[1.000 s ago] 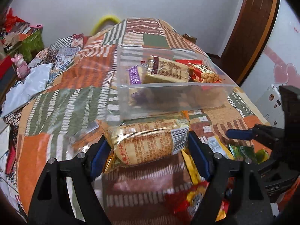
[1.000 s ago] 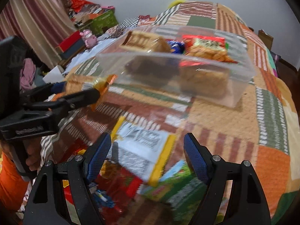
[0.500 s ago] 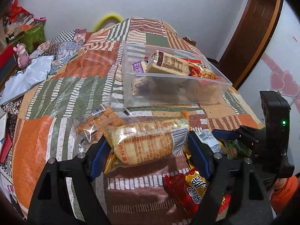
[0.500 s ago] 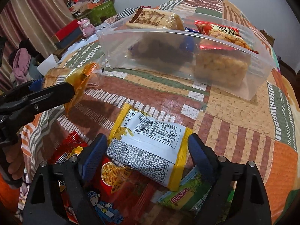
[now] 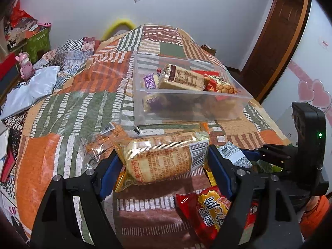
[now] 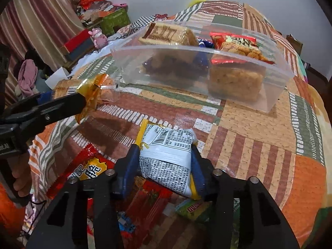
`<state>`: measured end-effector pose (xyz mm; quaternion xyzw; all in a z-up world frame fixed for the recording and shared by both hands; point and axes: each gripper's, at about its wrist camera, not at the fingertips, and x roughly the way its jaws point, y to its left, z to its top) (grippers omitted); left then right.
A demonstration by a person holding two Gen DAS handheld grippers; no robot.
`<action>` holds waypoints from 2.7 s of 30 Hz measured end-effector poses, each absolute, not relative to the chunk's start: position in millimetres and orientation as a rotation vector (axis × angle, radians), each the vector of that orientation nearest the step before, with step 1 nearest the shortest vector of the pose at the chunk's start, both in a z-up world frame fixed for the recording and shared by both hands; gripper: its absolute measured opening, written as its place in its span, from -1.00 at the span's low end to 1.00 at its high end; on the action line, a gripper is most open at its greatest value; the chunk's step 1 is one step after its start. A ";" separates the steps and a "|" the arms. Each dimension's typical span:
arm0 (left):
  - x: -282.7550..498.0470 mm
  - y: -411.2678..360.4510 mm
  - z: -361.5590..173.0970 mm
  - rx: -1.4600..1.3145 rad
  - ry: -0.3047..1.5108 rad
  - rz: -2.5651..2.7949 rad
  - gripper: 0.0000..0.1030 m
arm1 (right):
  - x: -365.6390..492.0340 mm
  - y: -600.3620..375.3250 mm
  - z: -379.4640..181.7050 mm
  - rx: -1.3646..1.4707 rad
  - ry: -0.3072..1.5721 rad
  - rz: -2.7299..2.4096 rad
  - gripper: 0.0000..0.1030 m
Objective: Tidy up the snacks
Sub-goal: 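Grasp the clear cracker pack with the left gripper while the right grasps the white-yellow bag, then carry both packs over the clear box and open both grippers to drop them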
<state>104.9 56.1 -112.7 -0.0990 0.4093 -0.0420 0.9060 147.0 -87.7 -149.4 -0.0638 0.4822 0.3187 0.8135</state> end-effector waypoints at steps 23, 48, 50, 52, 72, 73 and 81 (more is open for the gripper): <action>153.5 47.7 -69.3 -0.195 0.733 -0.107 0.53 | 186.5 -115.1 -81.2 -0.031 0.837 0.614 -0.20; 246.7 50.0 -73.2 -0.144 0.726 -0.083 0.53 | 263.9 -95.9 -81.8 0.004 0.827 0.584 -0.49; 255.7 51.5 -78.6 -0.154 0.739 -0.078 0.53 | 268.3 -93.9 -84.7 0.006 0.837 0.585 -0.49; 263.7 52.7 -85.6 -0.158 0.757 -0.073 0.53 | 271.3 -89.3 -89.2 -0.016 0.850 0.582 -0.49; 267.1 52.4 -98.7 -0.203 0.845 -0.083 0.73 | 252.7 -101.1 -84.0 -0.028 0.846 0.585 0.07; 263.6 52.1 -95.6 -0.202 0.839 -0.083 0.73 | 249.1 -103.0 -81.0 -0.031 0.837 0.584 0.12; 222.9 41.1 -73.7 -0.140 0.798 -0.066 0.80 | 219.6 -116.9 -62.9 -0.038 0.791 0.590 0.32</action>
